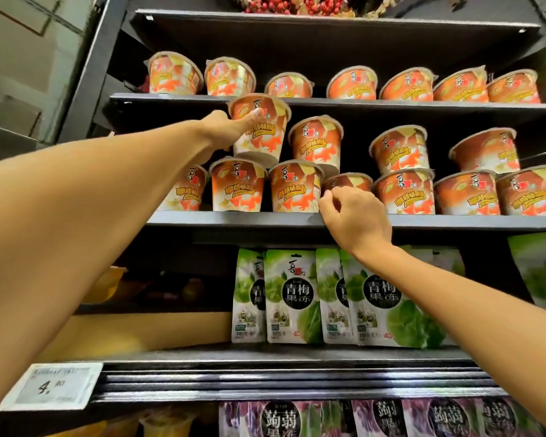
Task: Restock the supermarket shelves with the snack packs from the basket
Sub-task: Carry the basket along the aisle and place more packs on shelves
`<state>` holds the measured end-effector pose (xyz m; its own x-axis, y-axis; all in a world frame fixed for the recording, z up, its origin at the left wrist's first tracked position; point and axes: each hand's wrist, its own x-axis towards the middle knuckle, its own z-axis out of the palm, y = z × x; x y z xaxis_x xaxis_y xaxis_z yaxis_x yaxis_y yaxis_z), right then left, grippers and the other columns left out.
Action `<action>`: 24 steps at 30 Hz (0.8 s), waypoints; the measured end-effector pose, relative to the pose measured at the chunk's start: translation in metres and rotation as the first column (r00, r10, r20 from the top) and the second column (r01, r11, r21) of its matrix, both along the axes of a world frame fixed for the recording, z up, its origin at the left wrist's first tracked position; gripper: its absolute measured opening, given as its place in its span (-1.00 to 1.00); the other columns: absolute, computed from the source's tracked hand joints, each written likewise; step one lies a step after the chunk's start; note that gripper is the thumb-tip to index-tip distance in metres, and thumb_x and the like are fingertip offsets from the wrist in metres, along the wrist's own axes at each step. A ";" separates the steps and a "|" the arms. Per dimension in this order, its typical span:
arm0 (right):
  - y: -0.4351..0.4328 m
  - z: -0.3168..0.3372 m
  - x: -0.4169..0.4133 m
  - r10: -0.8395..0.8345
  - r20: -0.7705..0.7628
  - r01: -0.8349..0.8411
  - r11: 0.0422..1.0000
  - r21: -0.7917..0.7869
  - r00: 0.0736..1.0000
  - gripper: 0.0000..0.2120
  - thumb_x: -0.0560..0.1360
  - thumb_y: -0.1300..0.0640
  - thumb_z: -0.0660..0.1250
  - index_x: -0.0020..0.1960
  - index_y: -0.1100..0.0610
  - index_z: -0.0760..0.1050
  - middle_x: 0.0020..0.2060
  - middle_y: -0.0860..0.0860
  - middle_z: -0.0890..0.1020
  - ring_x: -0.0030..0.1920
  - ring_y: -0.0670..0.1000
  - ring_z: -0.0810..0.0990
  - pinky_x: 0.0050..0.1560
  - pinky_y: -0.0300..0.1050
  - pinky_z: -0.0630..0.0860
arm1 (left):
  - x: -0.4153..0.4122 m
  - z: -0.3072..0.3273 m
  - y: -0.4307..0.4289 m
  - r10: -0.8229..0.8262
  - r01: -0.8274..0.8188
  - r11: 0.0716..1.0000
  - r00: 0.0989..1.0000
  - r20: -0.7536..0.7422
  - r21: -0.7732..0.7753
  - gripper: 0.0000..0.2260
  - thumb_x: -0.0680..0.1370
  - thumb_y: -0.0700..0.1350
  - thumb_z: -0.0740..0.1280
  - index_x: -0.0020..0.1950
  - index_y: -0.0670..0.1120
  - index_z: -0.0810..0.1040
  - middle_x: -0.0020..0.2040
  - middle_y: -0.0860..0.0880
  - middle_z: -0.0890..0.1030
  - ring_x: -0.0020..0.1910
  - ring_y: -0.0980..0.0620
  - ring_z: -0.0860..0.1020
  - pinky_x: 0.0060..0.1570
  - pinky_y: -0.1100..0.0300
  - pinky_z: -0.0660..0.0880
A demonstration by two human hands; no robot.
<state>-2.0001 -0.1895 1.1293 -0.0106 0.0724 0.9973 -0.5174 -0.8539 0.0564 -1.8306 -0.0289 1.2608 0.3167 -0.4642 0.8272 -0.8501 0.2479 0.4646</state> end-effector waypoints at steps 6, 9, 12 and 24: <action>0.000 0.000 0.000 -0.009 0.008 0.009 1.000 0.004 1.000 -0.63 0.61 0.02 0.14 -0.35 0.10 0.37 -0.39 -0.01 0.46 -0.32 0.05 0.40 -0.32 -0.11 0.20 | -0.004 0.003 -0.005 0.087 -0.088 0.993 0.996 0.017 0.075 -0.20 0.51 0.40 0.13 0.47 -0.23 0.30 0.39 -0.19 0.45 0.25 -0.13 0.46 0.09 0.06 0.36; 0.001 0.001 0.001 -0.006 0.015 0.006 1.000 0.016 1.000 -0.62 0.61 0.02 0.14 -0.35 0.12 0.38 -0.39 -0.01 0.47 -0.32 0.05 0.41 -0.33 -0.11 0.20 | -0.003 0.003 -0.009 0.111 -0.111 0.992 0.994 0.003 0.054 -0.20 0.51 0.39 0.15 0.48 -0.23 0.28 0.43 -0.20 0.40 0.39 -0.19 0.39 0.27 -0.01 0.35; 0.002 0.001 0.000 0.004 0.012 -0.005 1.000 0.030 1.000 -0.62 0.61 0.02 0.14 -0.34 0.13 0.39 -0.38 0.00 0.48 -0.32 0.05 0.42 -0.34 -0.10 0.21 | -0.005 0.003 -0.017 0.124 -0.124 0.992 0.992 0.007 0.000 -0.25 0.52 0.34 0.21 0.44 -0.25 0.33 0.37 -0.21 0.46 0.32 -0.19 0.45 0.21 -0.01 0.42; 0.004 0.003 0.000 0.022 0.009 -0.023 0.998 0.064 1.000 -0.61 0.60 0.03 0.15 -0.39 0.11 0.36 -0.44 -0.05 0.41 -0.36 0.05 0.43 -0.40 -0.09 0.27 | -0.011 -0.010 -0.019 0.322 -0.316 0.932 0.947 0.009 -0.178 -0.38 0.53 0.34 0.18 0.18 -0.21 0.51 0.14 -0.19 0.60 0.17 -0.21 0.55 0.22 -0.14 0.49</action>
